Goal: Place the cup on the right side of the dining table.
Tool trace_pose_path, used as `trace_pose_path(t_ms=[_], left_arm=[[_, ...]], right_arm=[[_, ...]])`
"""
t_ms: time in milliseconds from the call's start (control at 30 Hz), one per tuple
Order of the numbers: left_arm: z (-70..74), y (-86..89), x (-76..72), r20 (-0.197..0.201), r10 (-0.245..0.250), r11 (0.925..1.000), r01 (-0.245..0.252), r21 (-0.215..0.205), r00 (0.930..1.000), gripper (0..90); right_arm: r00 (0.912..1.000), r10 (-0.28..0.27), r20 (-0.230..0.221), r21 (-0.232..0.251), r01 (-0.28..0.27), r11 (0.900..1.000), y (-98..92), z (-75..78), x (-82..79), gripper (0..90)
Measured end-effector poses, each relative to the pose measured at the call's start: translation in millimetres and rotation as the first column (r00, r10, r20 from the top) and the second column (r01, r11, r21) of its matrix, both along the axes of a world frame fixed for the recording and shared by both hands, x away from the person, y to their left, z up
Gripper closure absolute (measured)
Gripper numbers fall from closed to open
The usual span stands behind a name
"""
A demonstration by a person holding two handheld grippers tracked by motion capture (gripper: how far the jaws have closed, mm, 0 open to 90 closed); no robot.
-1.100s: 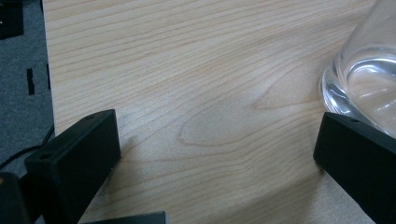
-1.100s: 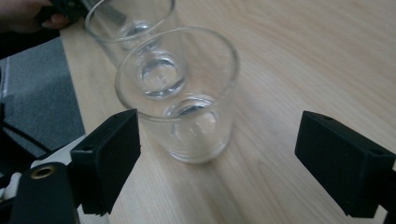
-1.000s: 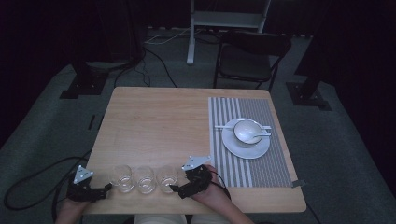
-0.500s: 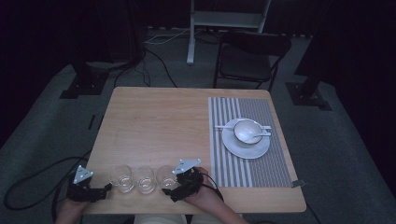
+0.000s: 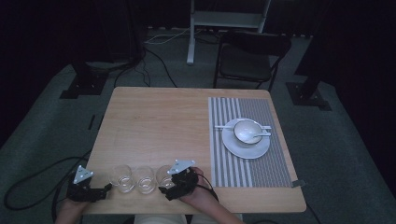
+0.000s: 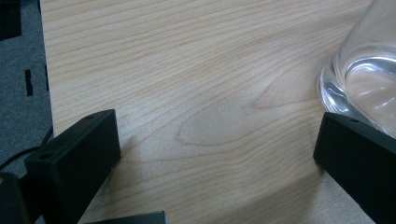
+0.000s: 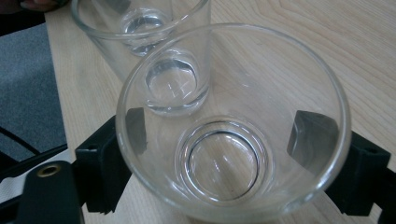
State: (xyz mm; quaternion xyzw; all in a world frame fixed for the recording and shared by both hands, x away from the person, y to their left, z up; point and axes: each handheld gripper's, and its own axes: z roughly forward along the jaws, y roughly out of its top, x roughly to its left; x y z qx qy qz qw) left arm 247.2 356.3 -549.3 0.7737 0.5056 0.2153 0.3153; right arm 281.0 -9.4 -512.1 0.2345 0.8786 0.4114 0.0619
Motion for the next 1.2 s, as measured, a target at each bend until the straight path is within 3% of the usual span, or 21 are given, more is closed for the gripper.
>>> trace_pose_path(t_ms=[200,567,833,1200], left_arm=[[0.0,-0.1,0.0,0.000,-0.001,1.0000,0.001,0.000,1.0000,0.8],[0.0,-0.1,0.0,0.000,-0.002,1.0000,0.002,0.000,1.0000,0.8],[0.0,-0.1,0.0,0.000,-0.002,1.0000,0.002,-0.001,1.0000,0.8],[0.0,-0.1,0.0,0.000,-0.002,1.0000,0.002,0.000,1.0000,0.8]], right_arm=[[0.9995,0.013,0.028,-0.041,-0.012,0.999,4.1,-1.9,0.0,19.6],[0.9990,0.000,0.044,-0.073,0.003,0.997,6.4,1.7,-2.3,20.1],[0.9990,-0.044,-0.010,-0.038,0.044,0.998,-0.7,5.9,4.7,20.1],[0.9957,-0.081,0.045,-0.034,0.083,0.996,-13.3,27.8,6.8,20.1]])
